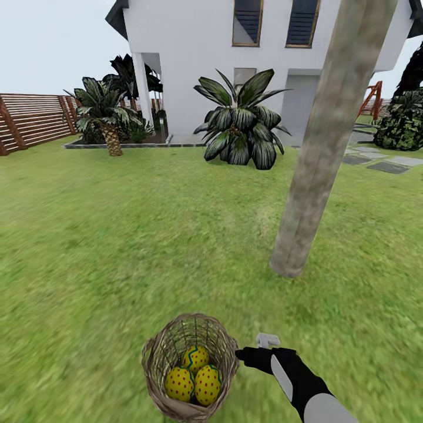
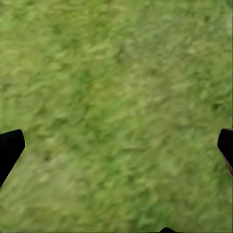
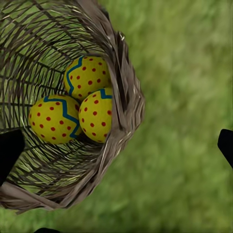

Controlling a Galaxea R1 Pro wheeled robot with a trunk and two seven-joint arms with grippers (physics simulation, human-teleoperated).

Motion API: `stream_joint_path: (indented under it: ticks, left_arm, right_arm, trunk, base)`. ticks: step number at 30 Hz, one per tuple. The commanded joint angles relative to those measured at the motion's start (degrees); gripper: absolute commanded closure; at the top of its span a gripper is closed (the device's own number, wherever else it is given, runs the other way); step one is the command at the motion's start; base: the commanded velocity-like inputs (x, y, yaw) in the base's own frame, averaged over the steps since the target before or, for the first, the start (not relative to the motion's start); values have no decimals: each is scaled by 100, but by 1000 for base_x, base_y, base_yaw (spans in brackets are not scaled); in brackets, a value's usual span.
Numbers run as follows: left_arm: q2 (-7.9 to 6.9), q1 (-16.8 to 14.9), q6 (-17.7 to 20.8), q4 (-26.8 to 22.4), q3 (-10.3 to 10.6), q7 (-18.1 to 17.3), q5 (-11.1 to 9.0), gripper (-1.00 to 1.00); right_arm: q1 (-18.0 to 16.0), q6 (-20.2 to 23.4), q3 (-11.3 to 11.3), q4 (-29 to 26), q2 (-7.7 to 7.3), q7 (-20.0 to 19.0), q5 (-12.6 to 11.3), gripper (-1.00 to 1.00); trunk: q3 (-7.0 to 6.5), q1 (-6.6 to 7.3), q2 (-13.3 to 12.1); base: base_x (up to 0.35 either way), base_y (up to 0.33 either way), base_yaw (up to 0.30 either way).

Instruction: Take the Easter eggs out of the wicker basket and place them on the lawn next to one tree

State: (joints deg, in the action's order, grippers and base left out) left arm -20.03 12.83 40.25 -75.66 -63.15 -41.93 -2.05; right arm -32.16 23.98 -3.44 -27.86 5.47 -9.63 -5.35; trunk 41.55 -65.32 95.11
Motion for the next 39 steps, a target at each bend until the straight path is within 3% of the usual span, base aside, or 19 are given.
stream_joint_path:
  ticks: [1,2,6,7,8,9,10,11,13,15,18,39]
  left_arm:
    - [-21,4,45,-1,-149,-9,-26,-100]
    - [-61,10,38,2,-448,-7,-25,-100]
    - [-114,36,21,5,-1129,36,-24,-100]
    - [-129,74,5,6,-1450,119,-24,-100]
    - [-135,93,-13,6,-1593,190,-24,-100]
    - [-147,119,-88,7,-1837,402,-24,-100]
    - [-151,129,-154,7,-1940,552,-24,-100]
    - [-159,154,-624,16,-2275,1678,-41,-100]
    - [-161,160,-943,86,-2361,2309,-66,-100]
    - [-166,164,-1284,266,-2408,2703,-79,-100]
    - [-194,165,-1560,443,-2437,2950,-88,-100]
    - [-218,167,-1813,700,-2443,3021,-77,-100]
  right_arm:
    - [-1,37,-35,-9,6,-12,-34,-100]
    - [-1,37,-38,-9,6,-12,-35,-100]
    - [-1,37,-41,-9,3,-13,-36,-100]
    - [-1,37,-41,-9,1,-13,-36,-100]
    - [-1,37,-42,-9,0,-13,-36,-100]
    - [-1,37,-42,-9,-1,-13,-36,-100]
    - [-1,37,-42,-9,1,-13,-36,-100]
    - [-1,37,-42,-9,0,-13,-31,-100]
    - [-1,37,-42,-9,3,-13,-28,-100]
    - [-1,37,-42,-9,3,-13,-26,-100]
    - [-1,35,-43,-9,3,-13,-22,-100]
    - [-1,29,-33,-9,6,-13,-19,-100]
  trunk:
    - [-15,23,-39]
    - [-33,45,-79]
    - [-104,132,-240]
    - [-122,154,-280]
    - [-140,176,-320]
    - [-158,198,-360]
    - [-176,220,-400]
    - [-194,242,-440]
    - [-230,286,-521]
    - [-266,330,-601]
    - [-320,396,-721]
    - [-697,857,-1563]
  base:
    - [0,0,0]
    - [0,0,0]
    - [0,0,0]
    - [0,0,0]
    - [0,0,0]
    - [0,0,0]
    - [0,0,0]
    - [0,0,0]
    - [0,0,0]
    - [0,0,0]
    - [0,0,0]
    - [0,0,0]
